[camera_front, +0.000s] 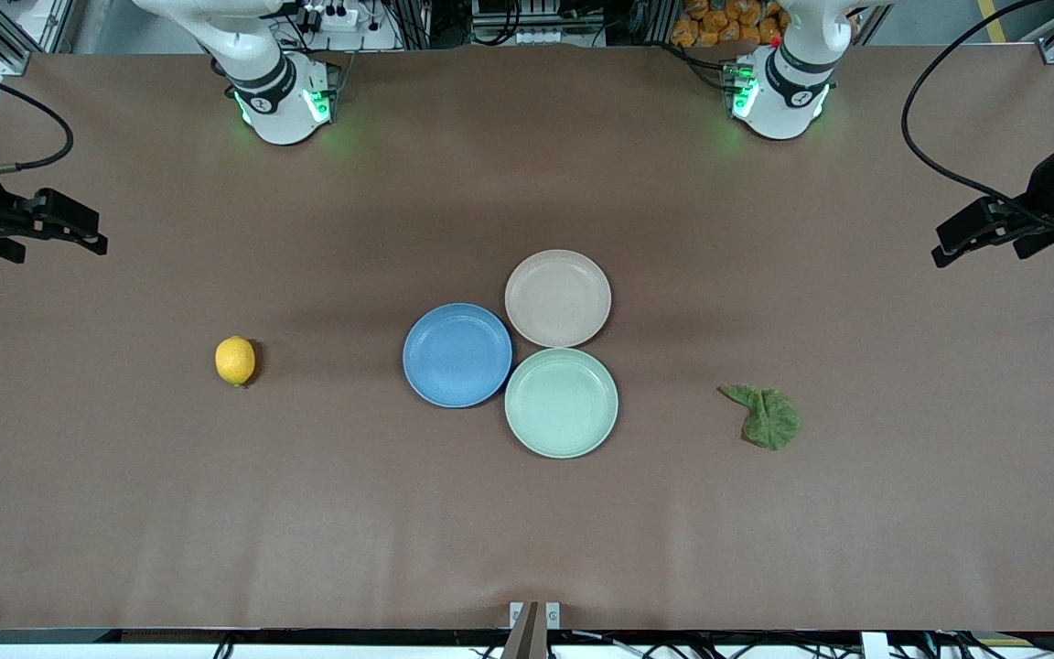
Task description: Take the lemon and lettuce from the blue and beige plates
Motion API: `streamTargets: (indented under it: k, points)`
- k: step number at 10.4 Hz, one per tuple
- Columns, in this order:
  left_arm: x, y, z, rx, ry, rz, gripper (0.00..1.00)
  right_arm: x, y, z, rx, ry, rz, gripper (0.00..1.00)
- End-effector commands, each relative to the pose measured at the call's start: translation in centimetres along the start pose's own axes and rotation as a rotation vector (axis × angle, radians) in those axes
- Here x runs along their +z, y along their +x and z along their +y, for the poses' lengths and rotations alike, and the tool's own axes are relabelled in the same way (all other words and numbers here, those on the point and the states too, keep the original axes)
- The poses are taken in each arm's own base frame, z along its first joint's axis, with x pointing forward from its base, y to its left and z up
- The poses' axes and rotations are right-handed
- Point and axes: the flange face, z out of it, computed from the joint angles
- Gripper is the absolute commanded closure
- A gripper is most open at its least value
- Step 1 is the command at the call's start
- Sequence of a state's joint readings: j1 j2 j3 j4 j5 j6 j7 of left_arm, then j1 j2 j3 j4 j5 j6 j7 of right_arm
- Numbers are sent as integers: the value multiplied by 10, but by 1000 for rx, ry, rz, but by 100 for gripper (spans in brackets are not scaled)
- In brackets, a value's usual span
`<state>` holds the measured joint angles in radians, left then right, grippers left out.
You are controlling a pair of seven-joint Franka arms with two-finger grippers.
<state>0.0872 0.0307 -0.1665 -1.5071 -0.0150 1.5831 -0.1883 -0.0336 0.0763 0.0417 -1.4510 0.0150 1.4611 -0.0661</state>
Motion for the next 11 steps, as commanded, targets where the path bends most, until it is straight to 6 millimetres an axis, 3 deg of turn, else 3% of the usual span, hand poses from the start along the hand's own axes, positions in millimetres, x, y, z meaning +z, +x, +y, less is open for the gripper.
streamTargets:
  k: [1,11]
  points:
    - [-4,-8,-6,51,-19,-2,0,-2,2,-11,48,11,-11,0]
    - [-2,-12,-1,123,4,-33,0,-6,-4,-5,74,12,-9,0]
